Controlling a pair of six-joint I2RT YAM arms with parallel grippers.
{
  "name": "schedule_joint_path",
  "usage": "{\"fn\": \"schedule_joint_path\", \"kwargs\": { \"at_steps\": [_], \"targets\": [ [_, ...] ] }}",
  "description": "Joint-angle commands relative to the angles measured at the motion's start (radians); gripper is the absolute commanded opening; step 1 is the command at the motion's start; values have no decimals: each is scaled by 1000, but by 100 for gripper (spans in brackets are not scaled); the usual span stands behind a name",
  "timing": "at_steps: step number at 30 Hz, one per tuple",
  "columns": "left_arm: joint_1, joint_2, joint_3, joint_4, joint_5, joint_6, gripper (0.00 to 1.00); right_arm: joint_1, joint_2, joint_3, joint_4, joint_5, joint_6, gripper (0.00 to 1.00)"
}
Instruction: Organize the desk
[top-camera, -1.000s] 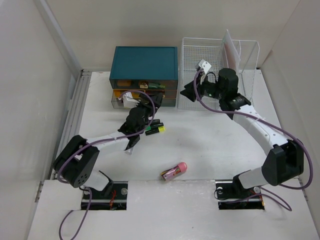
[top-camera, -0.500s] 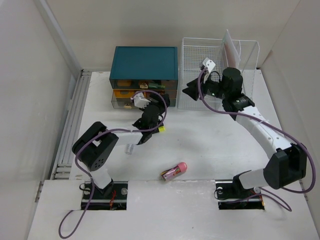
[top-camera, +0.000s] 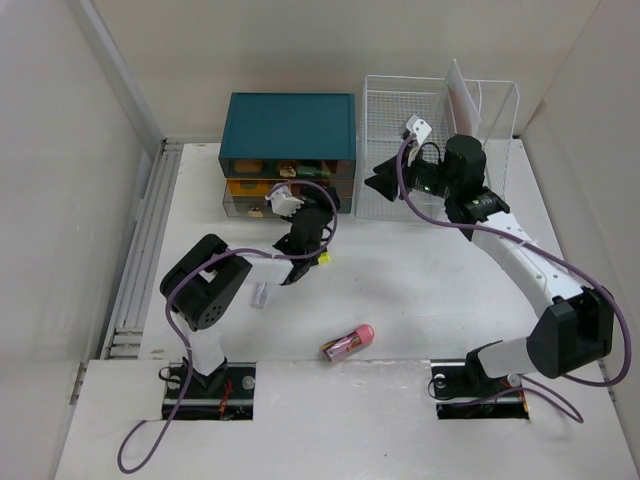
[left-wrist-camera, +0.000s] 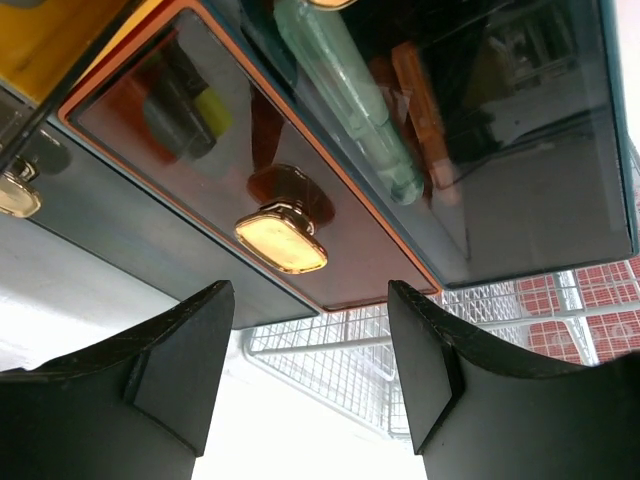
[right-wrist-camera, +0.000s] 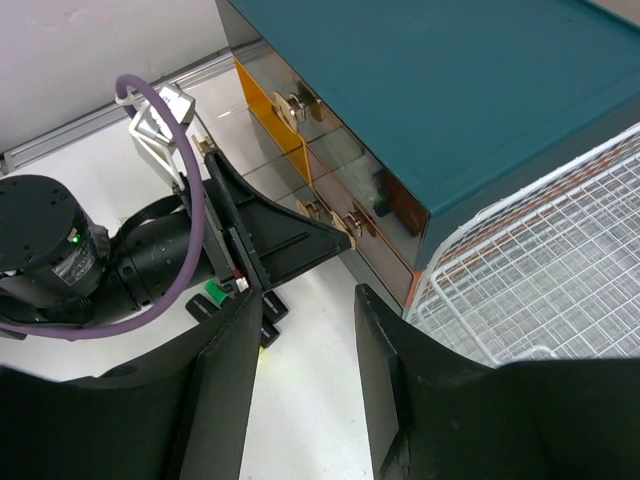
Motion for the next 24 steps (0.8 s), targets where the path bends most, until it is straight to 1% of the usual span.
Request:
{"fn": "schedule_joint_path", "kwargs": {
  "at_steps": [1, 8, 14, 24],
  "targets": [
    [-3, -6, 19, 83, -21, -17, 59, -5, -21, -5, 34, -29, 13, 48],
    [17, 13, -1, 132, 10, -36, 59, -5, -21, -5, 34, -29, 13, 48],
    [27, 31, -2, 150, 19, -45, 57, -5, -21, -5, 34, -38, 13, 48],
    [46, 40, -11, 170, 37, -65, 57, -5, -12, -5, 34, -38, 13, 48]
  ]
}}
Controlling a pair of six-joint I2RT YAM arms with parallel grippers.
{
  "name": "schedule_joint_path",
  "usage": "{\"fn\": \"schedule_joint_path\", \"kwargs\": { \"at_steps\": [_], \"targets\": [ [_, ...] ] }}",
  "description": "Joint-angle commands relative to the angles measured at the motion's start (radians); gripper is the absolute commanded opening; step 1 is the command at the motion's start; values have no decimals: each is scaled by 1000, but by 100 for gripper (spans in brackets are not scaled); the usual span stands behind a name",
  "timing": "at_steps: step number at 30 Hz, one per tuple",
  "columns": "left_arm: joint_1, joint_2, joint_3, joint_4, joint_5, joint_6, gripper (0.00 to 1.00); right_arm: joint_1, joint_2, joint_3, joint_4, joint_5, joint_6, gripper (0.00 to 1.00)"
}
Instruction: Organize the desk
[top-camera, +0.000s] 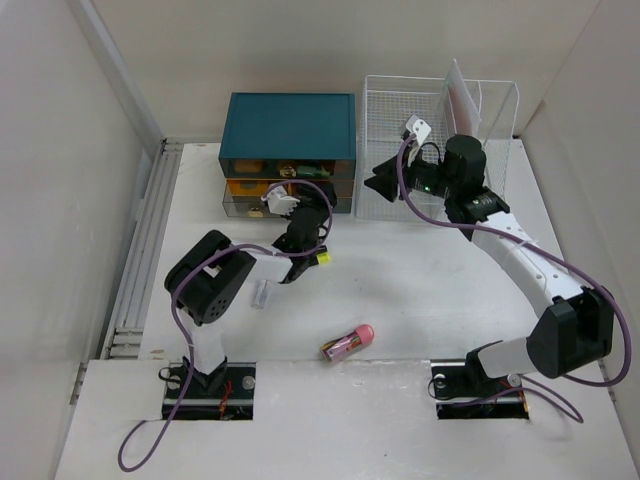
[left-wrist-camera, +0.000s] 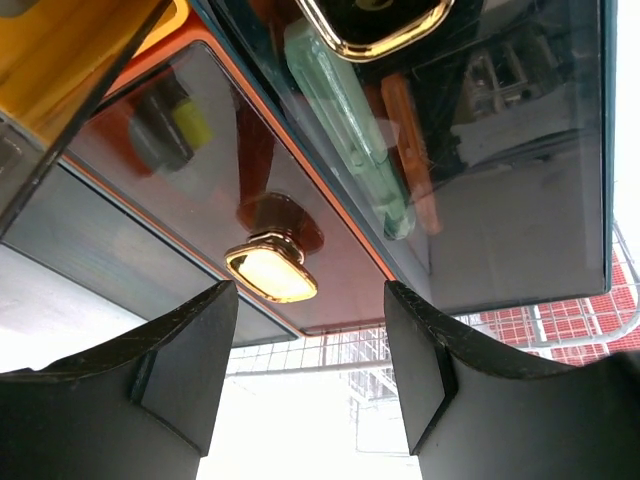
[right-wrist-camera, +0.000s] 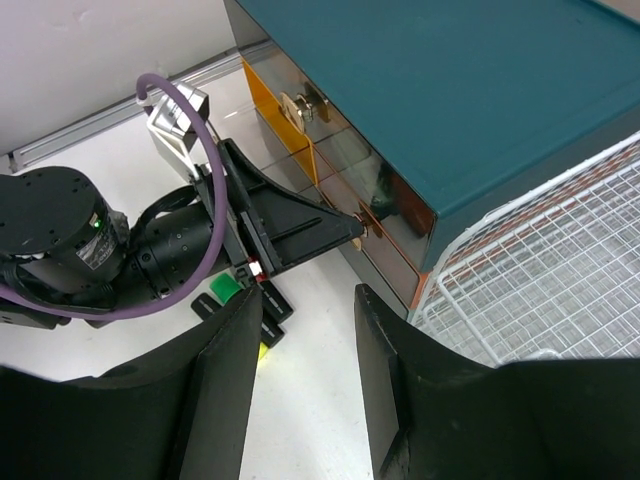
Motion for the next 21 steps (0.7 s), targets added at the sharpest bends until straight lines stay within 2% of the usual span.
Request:
{"fn": "schedule_joint_path", "kwargs": {
  "at_steps": [1, 21],
  "targets": [
    [13, 3, -8, 63, 9, -9, 57, -5, -12, -5, 33, -23, 9, 48],
    [42, 60, 11, 91, 46, -38, 57, -5, -12, 5, 33, -33, 9, 48]
  ]
}}
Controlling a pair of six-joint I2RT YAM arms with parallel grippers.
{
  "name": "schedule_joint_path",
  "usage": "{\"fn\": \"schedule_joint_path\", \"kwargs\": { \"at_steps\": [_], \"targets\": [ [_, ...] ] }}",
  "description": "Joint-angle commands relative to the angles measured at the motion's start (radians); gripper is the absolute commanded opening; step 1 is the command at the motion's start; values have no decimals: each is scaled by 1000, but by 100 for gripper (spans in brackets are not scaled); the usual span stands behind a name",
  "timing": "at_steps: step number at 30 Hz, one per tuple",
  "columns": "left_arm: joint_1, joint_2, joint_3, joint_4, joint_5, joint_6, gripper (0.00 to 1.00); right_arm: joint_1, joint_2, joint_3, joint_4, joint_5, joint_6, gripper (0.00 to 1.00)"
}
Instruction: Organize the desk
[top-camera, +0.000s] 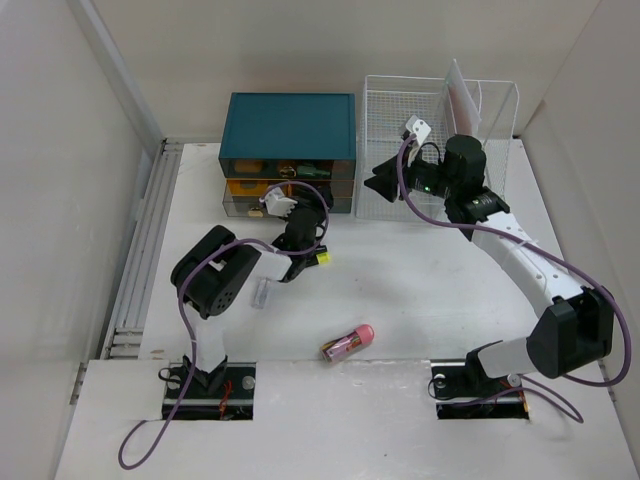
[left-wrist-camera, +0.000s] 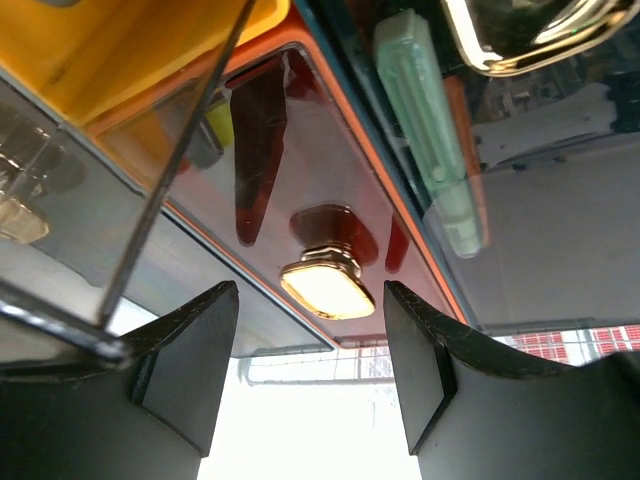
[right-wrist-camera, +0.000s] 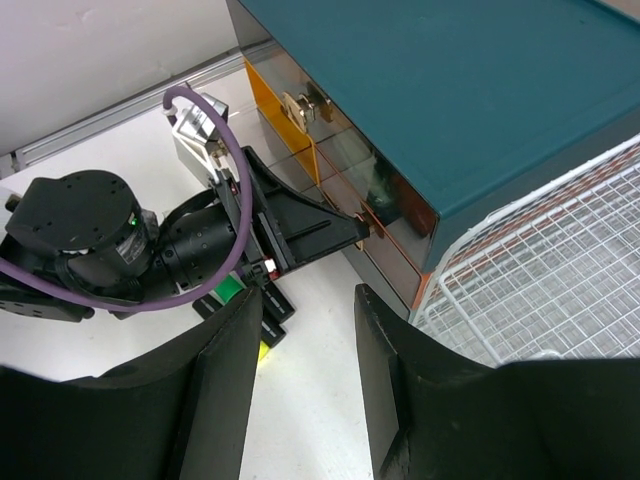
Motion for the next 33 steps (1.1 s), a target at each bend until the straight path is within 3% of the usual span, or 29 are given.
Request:
{"fn": "schedule_joint_path", "kwargs": {
  "at_steps": [1, 33],
  "targets": [
    [6, 4, 13, 71, 3, -7, 57, -5, -12, 4, 33, -28, 9, 48],
    [43, 15, 71, 71, 41, -16, 49, -5, -12, 4, 33, -38, 9, 48]
  ]
}}
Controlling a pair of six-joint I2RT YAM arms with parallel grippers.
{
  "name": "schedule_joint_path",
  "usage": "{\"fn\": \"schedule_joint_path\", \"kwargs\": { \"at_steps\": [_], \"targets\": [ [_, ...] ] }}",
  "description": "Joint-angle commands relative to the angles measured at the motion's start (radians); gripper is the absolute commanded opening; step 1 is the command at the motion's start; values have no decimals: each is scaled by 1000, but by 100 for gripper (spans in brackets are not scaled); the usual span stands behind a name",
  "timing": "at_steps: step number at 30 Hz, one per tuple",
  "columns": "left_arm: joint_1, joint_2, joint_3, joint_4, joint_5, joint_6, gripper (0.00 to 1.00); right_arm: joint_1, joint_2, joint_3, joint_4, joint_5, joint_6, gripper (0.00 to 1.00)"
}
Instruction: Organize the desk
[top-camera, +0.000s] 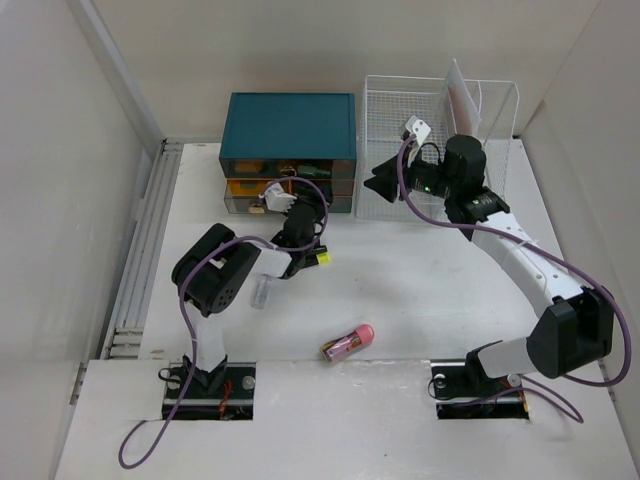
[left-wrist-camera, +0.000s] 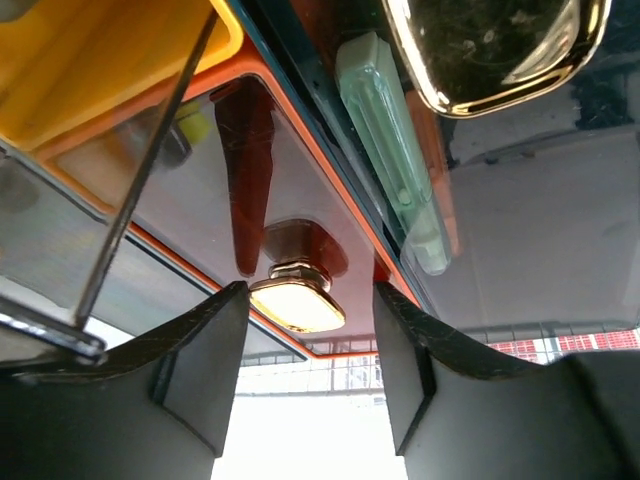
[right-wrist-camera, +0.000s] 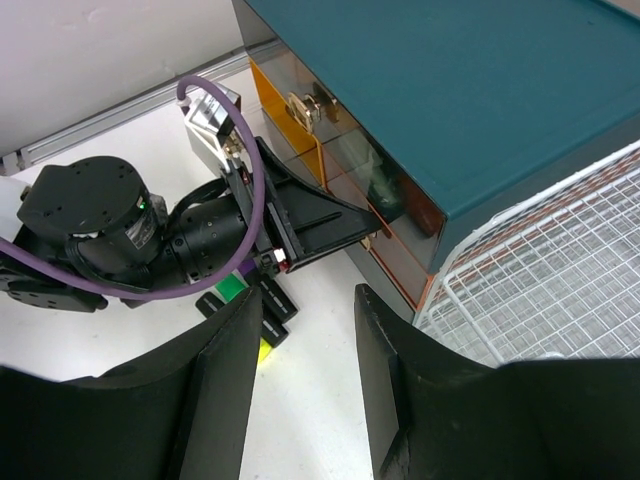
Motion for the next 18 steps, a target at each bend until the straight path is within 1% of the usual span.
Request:
{"fn": "schedule_joint_path", "kwargs": {
  "at_steps": [1, 2, 6, 7, 10, 13, 18],
  "targets": [
    [21, 9, 50, 35, -5, -9, 48, -5, -12, 4, 33, -27, 9, 48],
    [21, 9, 50, 35, -5, -9, 47, -5, -12, 4, 33, -27, 9, 48],
    [21, 9, 50, 35, -5, -9, 35, -5, -12, 4, 33, -27, 9, 48],
    [21, 9, 50, 35, -5, -18, 31, -5, -12, 4, 33, -27, 9, 48],
    [21, 0, 31, 35, -5, -27, 23, -5, -12, 4, 33, -27, 9, 48],
    [21, -10, 4, 45, -5, -27, 20, -5, -12, 4, 33, -27, 9, 48],
    [12, -45, -59, 67, -14, -38, 20, -5, -12, 4, 33, -27, 9, 48]
  ]
}}
